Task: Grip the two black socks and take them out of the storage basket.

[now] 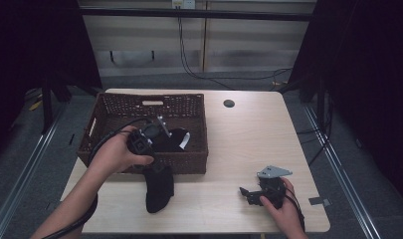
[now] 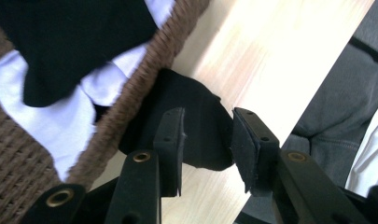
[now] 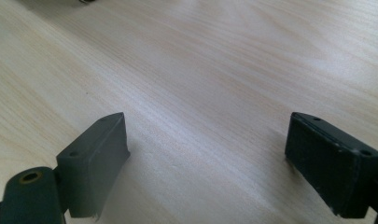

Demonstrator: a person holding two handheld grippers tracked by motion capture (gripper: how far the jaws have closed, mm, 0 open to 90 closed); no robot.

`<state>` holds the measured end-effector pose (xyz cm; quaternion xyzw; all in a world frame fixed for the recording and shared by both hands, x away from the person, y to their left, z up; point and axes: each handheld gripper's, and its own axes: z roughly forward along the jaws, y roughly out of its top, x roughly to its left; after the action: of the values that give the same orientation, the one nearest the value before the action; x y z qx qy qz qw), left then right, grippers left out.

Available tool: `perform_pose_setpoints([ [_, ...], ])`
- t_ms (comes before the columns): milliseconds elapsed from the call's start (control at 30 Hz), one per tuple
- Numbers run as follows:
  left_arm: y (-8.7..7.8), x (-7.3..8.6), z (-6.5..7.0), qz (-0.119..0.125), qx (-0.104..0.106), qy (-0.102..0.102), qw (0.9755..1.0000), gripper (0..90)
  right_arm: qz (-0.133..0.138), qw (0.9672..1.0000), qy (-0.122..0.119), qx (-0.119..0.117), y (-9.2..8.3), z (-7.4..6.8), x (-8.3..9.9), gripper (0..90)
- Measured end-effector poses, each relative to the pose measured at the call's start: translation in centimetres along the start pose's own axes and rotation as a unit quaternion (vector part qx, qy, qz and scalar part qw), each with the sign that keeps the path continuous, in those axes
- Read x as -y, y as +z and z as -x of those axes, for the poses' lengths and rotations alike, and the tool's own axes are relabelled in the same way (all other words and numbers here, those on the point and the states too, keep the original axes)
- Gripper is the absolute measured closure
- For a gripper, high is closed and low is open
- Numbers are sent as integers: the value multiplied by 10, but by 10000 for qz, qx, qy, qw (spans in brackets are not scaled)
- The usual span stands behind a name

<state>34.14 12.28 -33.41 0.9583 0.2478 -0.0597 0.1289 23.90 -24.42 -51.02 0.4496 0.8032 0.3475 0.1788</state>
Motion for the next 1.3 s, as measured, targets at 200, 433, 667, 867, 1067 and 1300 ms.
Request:
perform_pose_setpoints([
  [200,-15,-7,-12,104,-128,-53,9999,603,9,10000,-7,4,0,0,0,124],
  [433,-20,-18,-29,277,-306,-168,9990,538,1,10000,14,3,0,0,0,124],
  [667,-19,-23,-53,415,-399,-370,9977,464,1,10000,6,-1,0,0,0,124],
  [867,-12,-26,-70,499,-485,-569,9960,442,4,10000,-1,0,0,0,0,124],
  [1067,-1,-32,-82,493,-480,-679,9953,434,4,10000,0,1,0,0,0,124],
  [1300,11,-41,-93,488,-476,-819,9943,414,5,10000,-1,0,0,0,0,124],
])
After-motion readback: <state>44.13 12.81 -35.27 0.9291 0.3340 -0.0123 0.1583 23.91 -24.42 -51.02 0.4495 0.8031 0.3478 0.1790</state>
